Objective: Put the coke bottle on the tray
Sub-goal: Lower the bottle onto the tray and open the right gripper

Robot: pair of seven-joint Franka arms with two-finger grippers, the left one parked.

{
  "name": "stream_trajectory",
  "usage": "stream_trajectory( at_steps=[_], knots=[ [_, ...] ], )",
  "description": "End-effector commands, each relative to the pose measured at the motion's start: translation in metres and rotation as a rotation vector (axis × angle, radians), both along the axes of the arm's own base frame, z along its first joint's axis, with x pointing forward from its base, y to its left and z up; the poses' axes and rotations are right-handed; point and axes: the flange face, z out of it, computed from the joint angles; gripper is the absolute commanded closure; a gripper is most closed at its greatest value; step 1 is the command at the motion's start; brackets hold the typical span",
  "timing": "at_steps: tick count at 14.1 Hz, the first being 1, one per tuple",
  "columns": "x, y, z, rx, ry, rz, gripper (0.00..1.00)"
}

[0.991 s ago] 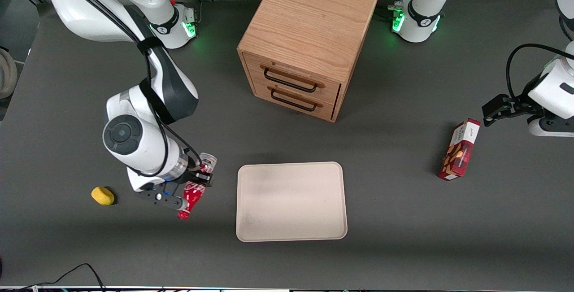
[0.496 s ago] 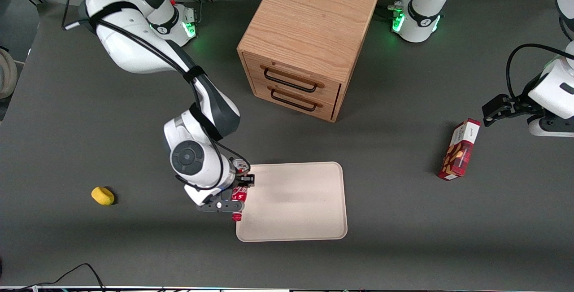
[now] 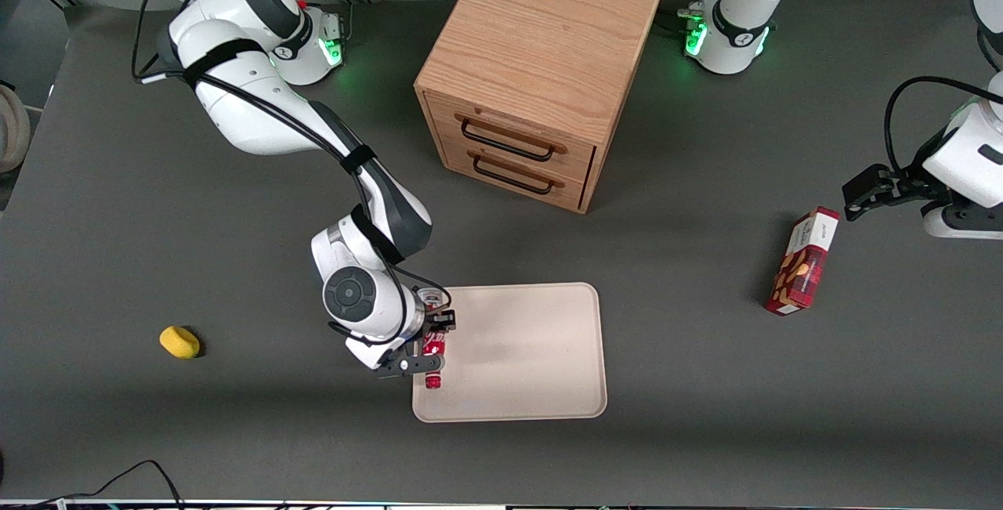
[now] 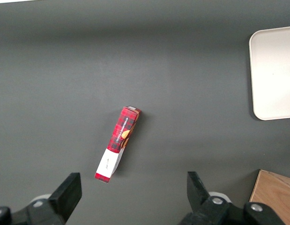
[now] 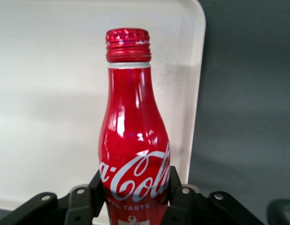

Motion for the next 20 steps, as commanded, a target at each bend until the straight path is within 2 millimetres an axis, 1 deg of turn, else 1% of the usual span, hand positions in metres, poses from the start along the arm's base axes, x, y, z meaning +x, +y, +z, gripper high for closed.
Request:
stream_trajectory(
  at_steps=[1, 4, 6, 8, 9, 10, 12, 13, 20],
  knots=[
    [0.006, 0.005, -0.014, 0.038, -0.011, -0.002, 1.00],
    [0.008, -0.001, -0.020, 0.035, -0.010, -0.012, 1.00],
    [0.008, -0.001, -0.022, 0.034, -0.011, -0.012, 1.00],
    [0.009, -0.002, -0.023, 0.037, -0.018, -0.015, 0.81],
    [0.009, -0.002, -0.024, 0.036, -0.022, -0.018, 0.51],
    [0.009, -0.002, -0.025, 0.037, -0.027, -0.016, 0.01],
    [0.010, -0.002, -0.025, 0.042, -0.042, -0.017, 0.00],
    [0.012, -0.006, -0.026, 0.037, -0.043, -0.021, 0.00],
    [0.010, -0.003, -0.027, 0.035, -0.041, -0.028, 0.00]
  ],
)
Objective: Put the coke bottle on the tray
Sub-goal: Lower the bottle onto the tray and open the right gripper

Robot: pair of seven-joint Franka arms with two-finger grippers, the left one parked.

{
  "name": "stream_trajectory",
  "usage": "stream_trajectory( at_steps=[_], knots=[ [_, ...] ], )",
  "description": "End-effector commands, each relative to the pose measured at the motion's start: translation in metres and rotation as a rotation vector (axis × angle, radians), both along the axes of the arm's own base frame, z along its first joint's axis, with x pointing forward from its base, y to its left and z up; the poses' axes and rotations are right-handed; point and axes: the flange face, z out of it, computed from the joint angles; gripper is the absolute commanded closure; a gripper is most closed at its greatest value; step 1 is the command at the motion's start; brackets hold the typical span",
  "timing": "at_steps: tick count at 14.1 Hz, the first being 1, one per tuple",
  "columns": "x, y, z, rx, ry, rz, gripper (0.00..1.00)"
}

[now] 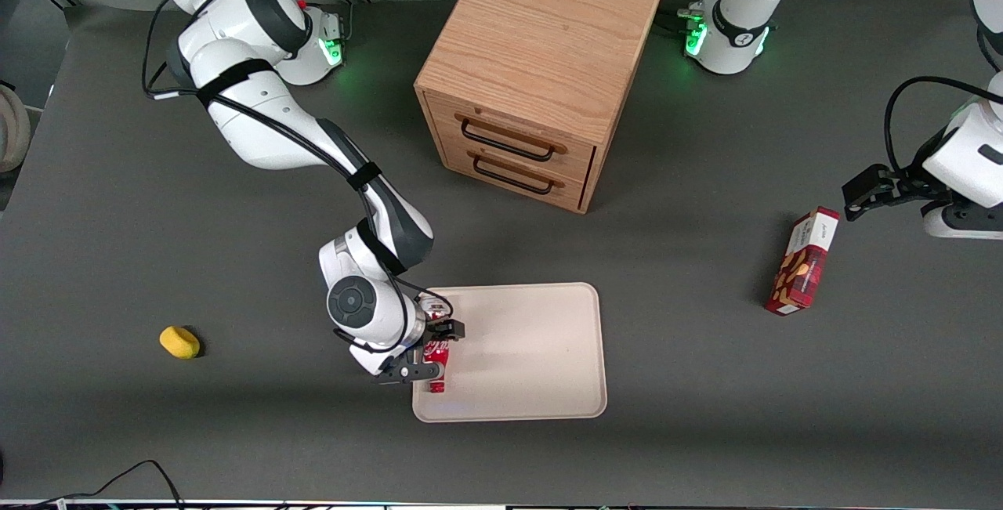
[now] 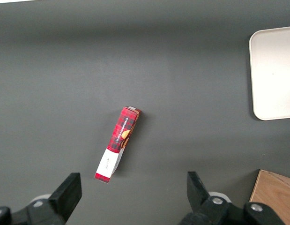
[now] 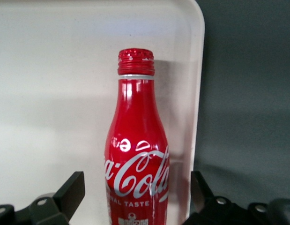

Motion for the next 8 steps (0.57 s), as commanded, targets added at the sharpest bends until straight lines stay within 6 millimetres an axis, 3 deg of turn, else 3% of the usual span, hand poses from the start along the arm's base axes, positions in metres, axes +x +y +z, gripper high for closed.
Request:
stream_trajectory(
  at_steps=[1, 3, 5, 7, 8],
  knots=[
    [0.003, 0.004, 0.004, 0.012, -0.013, -0.002, 0.00],
    [0.004, 0.005, 0.018, 0.016, -0.023, -0.002, 0.00],
    [0.008, -0.001, 0.049, 0.020, -0.040, -0.007, 0.00],
    [0.005, -0.008, 0.099, 0.032, -0.060, -0.017, 0.00],
    [0.006, -0.028, 0.126, 0.049, -0.061, -0.050, 0.00]
  ],
)
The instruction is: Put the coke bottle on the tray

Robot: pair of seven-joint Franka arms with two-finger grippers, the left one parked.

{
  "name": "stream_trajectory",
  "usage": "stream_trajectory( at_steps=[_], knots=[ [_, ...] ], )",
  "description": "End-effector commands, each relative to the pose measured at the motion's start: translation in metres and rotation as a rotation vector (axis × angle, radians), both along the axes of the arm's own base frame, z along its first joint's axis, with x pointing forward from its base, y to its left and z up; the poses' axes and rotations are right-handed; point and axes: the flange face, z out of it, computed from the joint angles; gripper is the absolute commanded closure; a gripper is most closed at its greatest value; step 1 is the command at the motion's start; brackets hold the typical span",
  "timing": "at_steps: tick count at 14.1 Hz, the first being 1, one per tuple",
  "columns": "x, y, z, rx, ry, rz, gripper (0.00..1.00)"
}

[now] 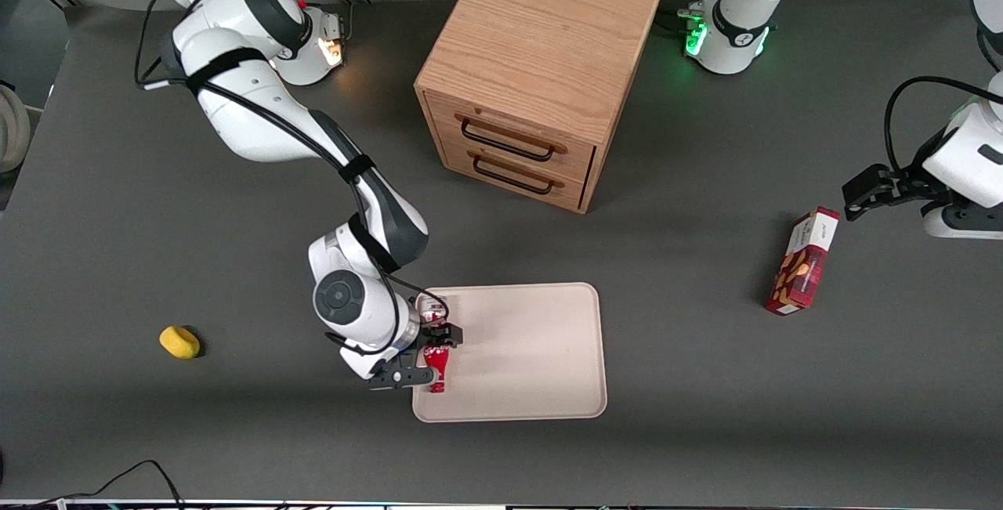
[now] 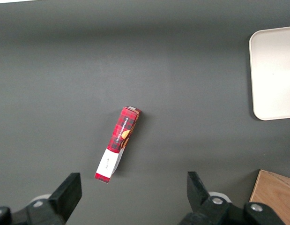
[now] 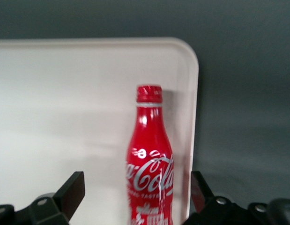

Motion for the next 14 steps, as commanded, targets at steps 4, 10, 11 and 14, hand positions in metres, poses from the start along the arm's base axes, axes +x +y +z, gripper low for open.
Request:
stream_trajectory(
  at_steps=[4, 10, 11, 14],
  knots=[
    [-0.034, -0.098, 0.159, -0.003, -0.011, -0.107, 0.00],
    [-0.099, -0.184, 0.265, -0.122, 0.074, -0.092, 0.00],
    [-0.115, -0.191, 0.275, -0.136, 0.070, -0.089, 0.00],
    [-0.151, -0.224, 0.297, -0.167, 0.048, -0.084, 0.00]
  ],
)
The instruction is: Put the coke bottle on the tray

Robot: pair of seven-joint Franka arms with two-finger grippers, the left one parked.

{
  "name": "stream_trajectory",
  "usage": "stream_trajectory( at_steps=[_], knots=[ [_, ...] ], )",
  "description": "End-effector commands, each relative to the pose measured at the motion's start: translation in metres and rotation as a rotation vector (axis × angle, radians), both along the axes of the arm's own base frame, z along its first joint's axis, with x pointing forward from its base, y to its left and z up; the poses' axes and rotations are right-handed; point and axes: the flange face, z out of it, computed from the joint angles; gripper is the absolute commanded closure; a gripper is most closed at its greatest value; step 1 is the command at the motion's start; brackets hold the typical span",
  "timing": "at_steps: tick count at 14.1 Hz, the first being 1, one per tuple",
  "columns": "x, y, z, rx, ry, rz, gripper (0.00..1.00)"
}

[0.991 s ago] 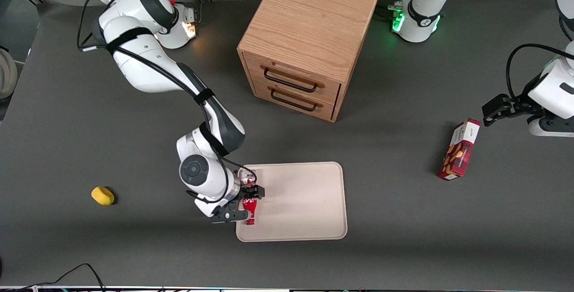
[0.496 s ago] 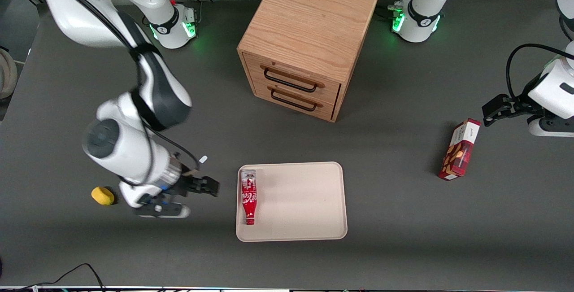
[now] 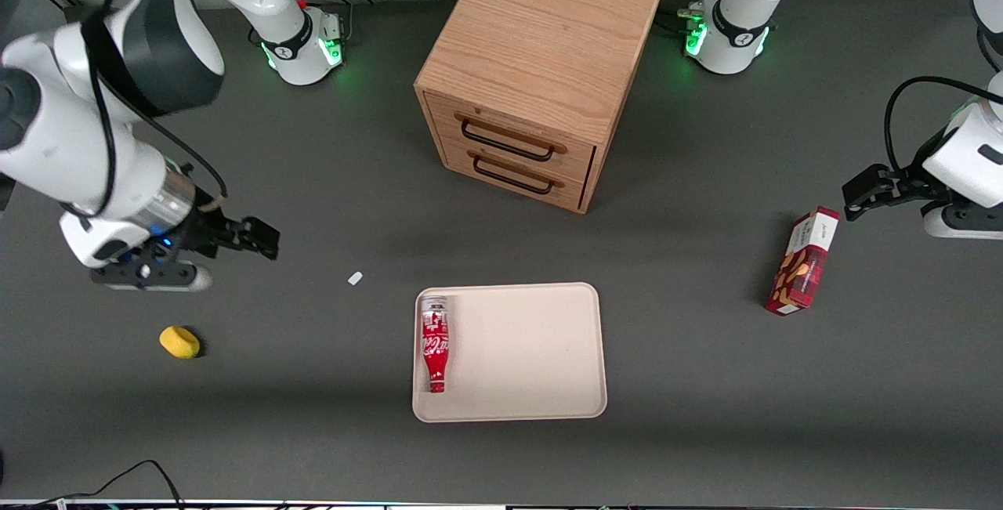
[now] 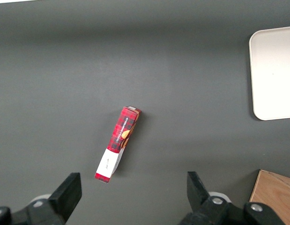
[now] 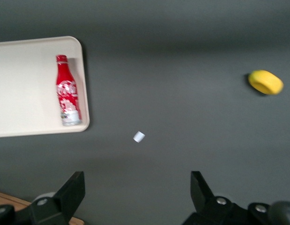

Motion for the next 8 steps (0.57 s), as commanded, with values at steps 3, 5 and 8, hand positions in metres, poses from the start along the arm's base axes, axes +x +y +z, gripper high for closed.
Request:
stream_trajectory(
  at_steps=[3, 5, 8],
  knots=[
    [-0.050, -0.059, 0.021, 0.036, 0.009, -0.005, 0.00],
    [-0.054, -0.067, 0.028, 0.038, 0.013, 0.002, 0.00],
    [-0.058, -0.076, 0.036, 0.034, 0.021, 0.022, 0.00]
  ],
)
